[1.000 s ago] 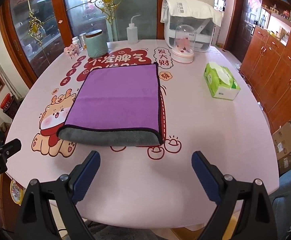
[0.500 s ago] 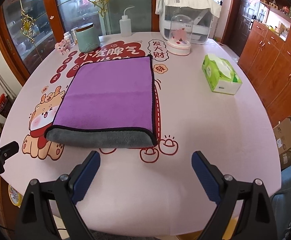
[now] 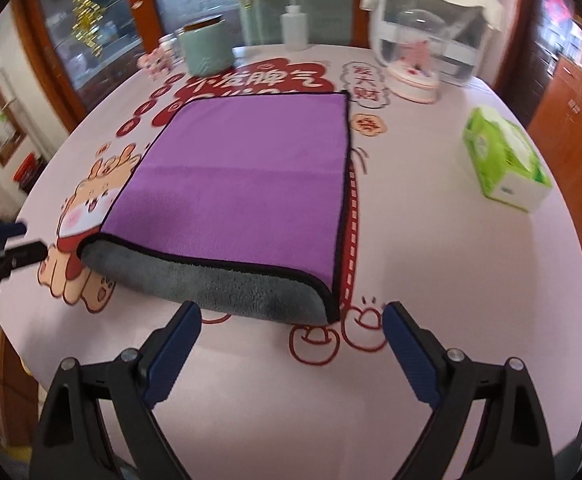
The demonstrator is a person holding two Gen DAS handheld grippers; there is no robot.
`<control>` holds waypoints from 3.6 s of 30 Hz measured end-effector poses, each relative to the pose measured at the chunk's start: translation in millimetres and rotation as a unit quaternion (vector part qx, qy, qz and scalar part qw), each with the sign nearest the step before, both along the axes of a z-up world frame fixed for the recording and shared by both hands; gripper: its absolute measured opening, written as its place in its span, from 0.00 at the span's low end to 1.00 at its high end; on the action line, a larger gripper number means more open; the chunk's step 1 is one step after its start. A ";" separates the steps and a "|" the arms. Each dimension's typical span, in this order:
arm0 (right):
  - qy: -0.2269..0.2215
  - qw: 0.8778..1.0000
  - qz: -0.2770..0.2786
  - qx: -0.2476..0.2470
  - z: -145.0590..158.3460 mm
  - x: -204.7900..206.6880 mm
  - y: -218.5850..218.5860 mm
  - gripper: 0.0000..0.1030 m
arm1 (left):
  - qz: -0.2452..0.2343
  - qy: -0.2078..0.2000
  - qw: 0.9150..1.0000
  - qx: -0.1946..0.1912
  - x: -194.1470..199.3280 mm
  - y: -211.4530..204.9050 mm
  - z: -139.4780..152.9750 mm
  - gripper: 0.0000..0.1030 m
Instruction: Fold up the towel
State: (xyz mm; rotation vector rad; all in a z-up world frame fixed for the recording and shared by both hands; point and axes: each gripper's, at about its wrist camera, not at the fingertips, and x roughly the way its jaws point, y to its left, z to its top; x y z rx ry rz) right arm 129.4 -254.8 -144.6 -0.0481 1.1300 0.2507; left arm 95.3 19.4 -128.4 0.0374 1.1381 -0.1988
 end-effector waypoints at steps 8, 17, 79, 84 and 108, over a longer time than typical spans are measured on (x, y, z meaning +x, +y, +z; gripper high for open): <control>0.028 0.997 0.065 0.024 -23.6 22.5 0.1 0.70 | -0.073 0.026 0.996 -0.038 29.6 3.0 -24.3 0.84; 0.064 0.990 0.114 0.053 -39.6 40.8 -9.0 0.57 | -0.123 0.056 0.989 -0.058 45.6 -1.7 -43.2 0.74; -0.049 0.995 0.091 -0.005 15.4 74.4 -7.7 0.05 | -0.075 0.033 0.996 0.018 99.1 -11.5 -9.3 0.05; -0.077 0.995 0.053 -0.031 27.2 119.3 -1.5 0.05 | -0.059 -0.006 0.998 0.037 136.0 -15.1 8.0 0.05; -0.080 0.991 -0.075 -0.083 -30.2 268.7 12.8 0.05 | 0.023 -0.038 0.996 0.077 278.1 -32.8 -33.5 0.05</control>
